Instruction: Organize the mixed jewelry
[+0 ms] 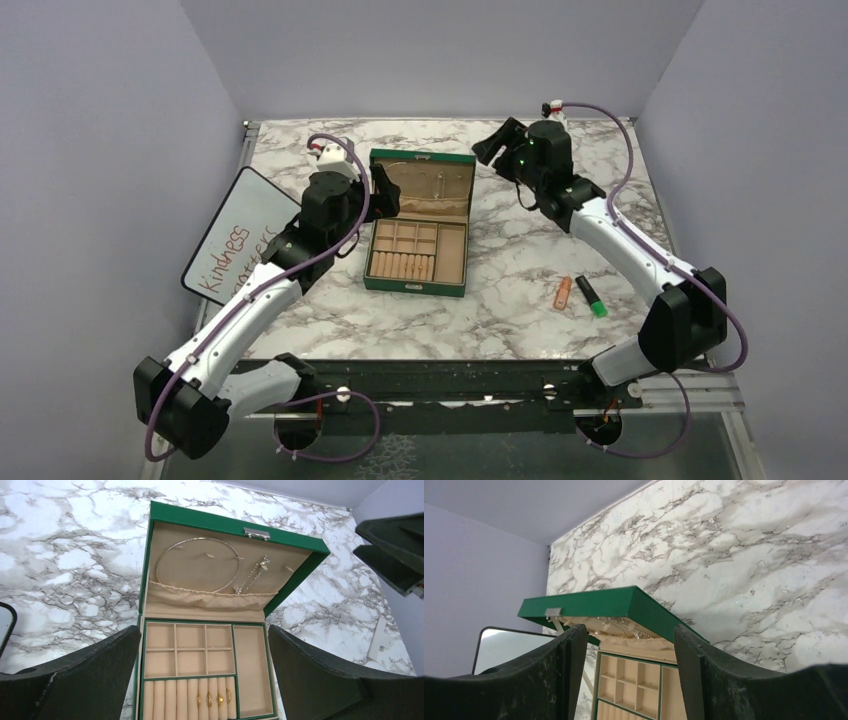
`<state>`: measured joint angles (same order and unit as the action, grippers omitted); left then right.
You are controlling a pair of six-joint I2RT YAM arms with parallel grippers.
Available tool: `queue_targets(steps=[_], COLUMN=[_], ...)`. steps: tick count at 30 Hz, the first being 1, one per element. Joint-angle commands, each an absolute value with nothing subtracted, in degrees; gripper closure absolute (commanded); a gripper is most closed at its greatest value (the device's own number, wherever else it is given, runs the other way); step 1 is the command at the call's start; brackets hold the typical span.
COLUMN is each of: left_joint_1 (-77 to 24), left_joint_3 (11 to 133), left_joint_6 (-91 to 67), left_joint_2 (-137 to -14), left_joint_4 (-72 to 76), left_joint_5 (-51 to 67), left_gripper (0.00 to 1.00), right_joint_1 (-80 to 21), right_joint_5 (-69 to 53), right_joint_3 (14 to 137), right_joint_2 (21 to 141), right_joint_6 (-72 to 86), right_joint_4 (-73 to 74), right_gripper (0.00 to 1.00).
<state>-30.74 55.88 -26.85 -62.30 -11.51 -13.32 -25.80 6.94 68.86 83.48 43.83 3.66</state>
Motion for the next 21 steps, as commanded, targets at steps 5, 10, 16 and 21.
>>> queue_targets(steps=[5,10,16,21], left_joint_1=[-30.4,-30.3,-30.3,-30.2], left_joint_3=[54.6,54.3,54.2,55.1], left_joint_6=[-24.0,-24.4,-23.7,-25.5], left_joint_2=[-59.4,-59.1,-58.6,-58.7], left_joint_4=[-11.3,-11.3,-12.1,-13.7], left_joint_5=[-16.1,-16.7,-16.7,-19.4], left_gripper=[0.01,0.01,0.01,0.01], right_joint_1=[-24.7,-24.7,-24.7,-24.7], right_joint_5=[3.9,0.5,-7.9,-12.4], right_joint_3=[83.8,83.8,80.8,76.5], right_joint_2=[95.3,97.6,96.2,93.1], right_joint_6=[40.1,38.8,31.9,30.2], right_joint_4=[15.3,17.3,20.3,21.3], right_gripper=[0.38,0.46,0.49,0.49])
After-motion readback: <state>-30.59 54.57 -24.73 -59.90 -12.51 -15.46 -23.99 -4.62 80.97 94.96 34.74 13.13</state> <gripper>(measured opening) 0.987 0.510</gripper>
